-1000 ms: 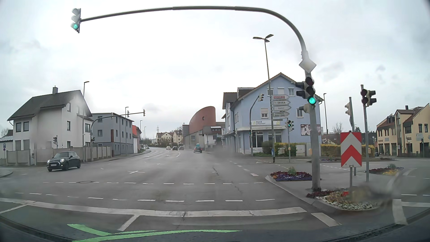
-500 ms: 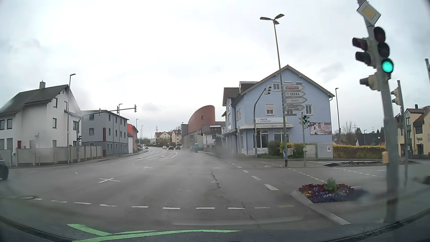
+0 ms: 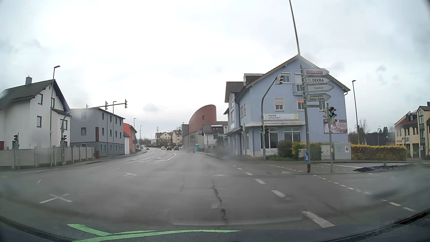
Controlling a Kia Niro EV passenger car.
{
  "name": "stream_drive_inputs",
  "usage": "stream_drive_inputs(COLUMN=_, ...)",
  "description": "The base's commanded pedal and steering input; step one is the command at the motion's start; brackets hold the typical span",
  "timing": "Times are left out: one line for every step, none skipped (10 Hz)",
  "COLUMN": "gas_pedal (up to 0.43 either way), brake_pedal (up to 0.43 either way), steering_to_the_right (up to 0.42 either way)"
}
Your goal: Follow the waypoints while adhering to traffic rules and regulations
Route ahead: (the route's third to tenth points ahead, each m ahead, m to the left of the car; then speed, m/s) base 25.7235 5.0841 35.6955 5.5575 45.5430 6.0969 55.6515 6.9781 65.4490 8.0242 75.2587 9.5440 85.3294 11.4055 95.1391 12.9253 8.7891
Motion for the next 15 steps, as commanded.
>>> stream_drive_inputs(gas_pedal=0.260, brake_pedal=0.000, steering_to_the_right=-0.011)
stream_drive_inputs(gas_pedal=0.260, brake_pedal=0.000, steering_to_the_right=-0.010)
stream_drive_inputs(gas_pedal=0.260, brake_pedal=0.000, steering_to_the_right=-0.008)
stream_drive_inputs(gas_pedal=0.260, brake_pedal=0.000, steering_to_the_right=-0.007)
stream_drive_inputs(gas_pedal=0.260, brake_pedal=0.000, steering_to_the_right=-0.007)
stream_drive_inputs(gas_pedal=0.260, brake_pedal=0.000, steering_to_the_right=-0.008)
stream_drive_inputs(gas_pedal=0.260, brake_pedal=0.000, steering_to_the_right=-0.008)
stream_drive_inputs(gas_pedal=0.260, brake_pedal=0.000, steering_to_the_right=-0.009)
stream_drive_inputs(gas_pedal=0.260, brake_pedal=0.000, steering_to_the_right=-0.010)
stream_drive_inputs(gas_pedal=0.260, brake_pedal=0.000, steering_to_the_right=-0.012)
stream_drive_inputs(gas_pedal=0.260, brake_pedal=0.000, steering_to_the_right=-0.012)
stream_drive_inputs(gas_pedal=0.260, brake_pedal=0.000, steering_to_the_right=-0.012)
stream_drive_inputs(gas_pedal=0.260, brake_pedal=0.000, steering_to_the_right=-0.014)
stream_drive_inputs(gas_pedal=0.260, brake_pedal=0.000, steering_to_the_right=-0.016)
stream_drive_inputs(gas_pedal=0.260, brake_pedal=0.000, steering_to_the_right=-0.017)
